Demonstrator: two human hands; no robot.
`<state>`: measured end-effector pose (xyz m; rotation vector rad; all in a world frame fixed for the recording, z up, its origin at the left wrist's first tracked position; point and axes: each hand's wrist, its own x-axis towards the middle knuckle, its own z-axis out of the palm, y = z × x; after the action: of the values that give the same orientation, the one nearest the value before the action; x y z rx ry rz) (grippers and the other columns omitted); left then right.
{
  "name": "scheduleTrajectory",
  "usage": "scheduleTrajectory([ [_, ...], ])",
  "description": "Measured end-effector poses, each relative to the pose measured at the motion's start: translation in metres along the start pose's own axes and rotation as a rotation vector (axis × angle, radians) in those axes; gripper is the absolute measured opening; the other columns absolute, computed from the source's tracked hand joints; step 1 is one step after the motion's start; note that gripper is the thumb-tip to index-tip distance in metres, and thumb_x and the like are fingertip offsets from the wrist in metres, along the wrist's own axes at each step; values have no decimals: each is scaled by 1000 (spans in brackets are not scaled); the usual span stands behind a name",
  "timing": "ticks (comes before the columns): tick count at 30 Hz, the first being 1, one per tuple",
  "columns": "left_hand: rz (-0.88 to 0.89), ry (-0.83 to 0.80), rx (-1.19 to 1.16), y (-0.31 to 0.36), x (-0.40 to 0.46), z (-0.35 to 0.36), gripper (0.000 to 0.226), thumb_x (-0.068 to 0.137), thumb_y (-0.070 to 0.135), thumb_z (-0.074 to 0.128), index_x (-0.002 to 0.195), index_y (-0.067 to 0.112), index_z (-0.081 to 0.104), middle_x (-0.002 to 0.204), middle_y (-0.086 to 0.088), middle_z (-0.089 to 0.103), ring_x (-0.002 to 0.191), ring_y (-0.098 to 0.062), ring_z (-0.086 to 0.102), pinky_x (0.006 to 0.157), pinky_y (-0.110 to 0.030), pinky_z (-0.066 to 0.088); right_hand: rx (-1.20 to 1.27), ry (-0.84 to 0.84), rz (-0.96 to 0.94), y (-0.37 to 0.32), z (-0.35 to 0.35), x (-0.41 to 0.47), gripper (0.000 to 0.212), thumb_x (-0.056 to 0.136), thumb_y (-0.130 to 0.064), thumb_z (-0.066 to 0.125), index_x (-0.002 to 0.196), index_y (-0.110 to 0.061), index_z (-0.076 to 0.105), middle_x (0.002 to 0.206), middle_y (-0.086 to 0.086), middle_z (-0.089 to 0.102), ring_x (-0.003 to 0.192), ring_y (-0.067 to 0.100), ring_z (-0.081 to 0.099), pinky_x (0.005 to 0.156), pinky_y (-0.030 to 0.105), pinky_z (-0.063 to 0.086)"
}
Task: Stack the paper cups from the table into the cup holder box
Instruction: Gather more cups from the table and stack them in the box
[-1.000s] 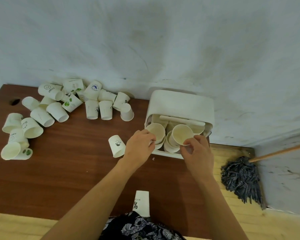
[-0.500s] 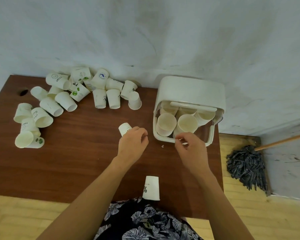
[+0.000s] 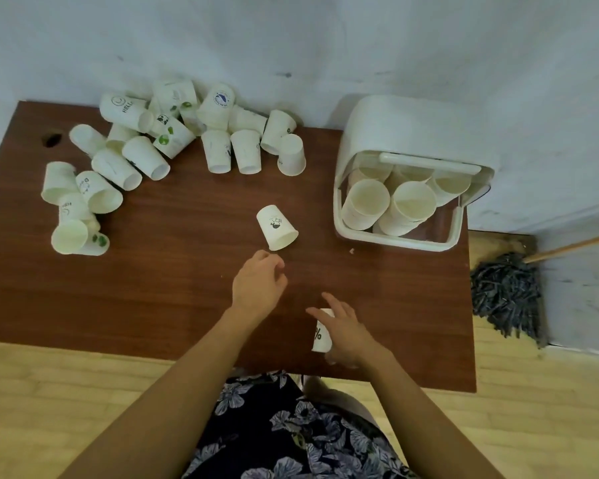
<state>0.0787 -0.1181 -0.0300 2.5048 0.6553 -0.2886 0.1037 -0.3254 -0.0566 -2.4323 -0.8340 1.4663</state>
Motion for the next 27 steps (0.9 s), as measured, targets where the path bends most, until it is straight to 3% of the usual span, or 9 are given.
scheduleTrajectory([
  [7,62,8,-36,-16,3,-6,18,86,20,61,104,20,66,111,5,58,96,-17,57,73,-26,39,418,319,194,-14,-2,13,55,91,-48,60,142,-30,48,162,2,17,141,31,31,110,43,33],
  [9,85,5,-23,-20,9,-9,19,87,20,61,105,19,66,114,4,58,99,-18,56,73,-27,41,502,383,250,-18,-9,17,48,98,-46,50,142,-26,49,157,6,30,136,30,39,107,40,34],
  [12,138,2,38,-24,18,-13,20,87,20,61,107,18,66,120,0,55,105,-20,52,73,-31,47,722,528,350,-21,-10,22,40,102,-37,41,134,-19,57,135,4,56,121,25,52,98,32,40],
  [16,131,-41,258,-27,30,-12,31,89,24,59,120,24,61,145,-7,35,122,-26,41,89,-37,48,816,601,469,-28,-10,28,30,99,-26,44,122,-15,61,117,7,62,108,25,57,92,46,54],
  [19,84,-110,348,-32,40,-10,36,91,30,56,127,24,54,149,-10,25,123,-28,38,93,-40,44,776,641,481,-34,-10,29,36,91,-12,54,127,-16,57,121,5,61,110,24,57,90,47,55],
  [23,113,-155,344,-40,58,-15,39,92,30,52,130,18,48,135,-9,42,113,-26,47,88,-38,47,767,737,498,-43,-10,31,58,79,-4,59,130,-30,51,122,1,59,104,23,60,80,47,59],
  [27,152,-129,295,-45,77,-27,33,93,25,51,125,15,50,122,-6,55,108,-23,53,84,-36,49,765,807,488,-52,-12,35,57,77,-7,58,122,-41,48,113,-6,61,97,18,62,76,47,59],
])
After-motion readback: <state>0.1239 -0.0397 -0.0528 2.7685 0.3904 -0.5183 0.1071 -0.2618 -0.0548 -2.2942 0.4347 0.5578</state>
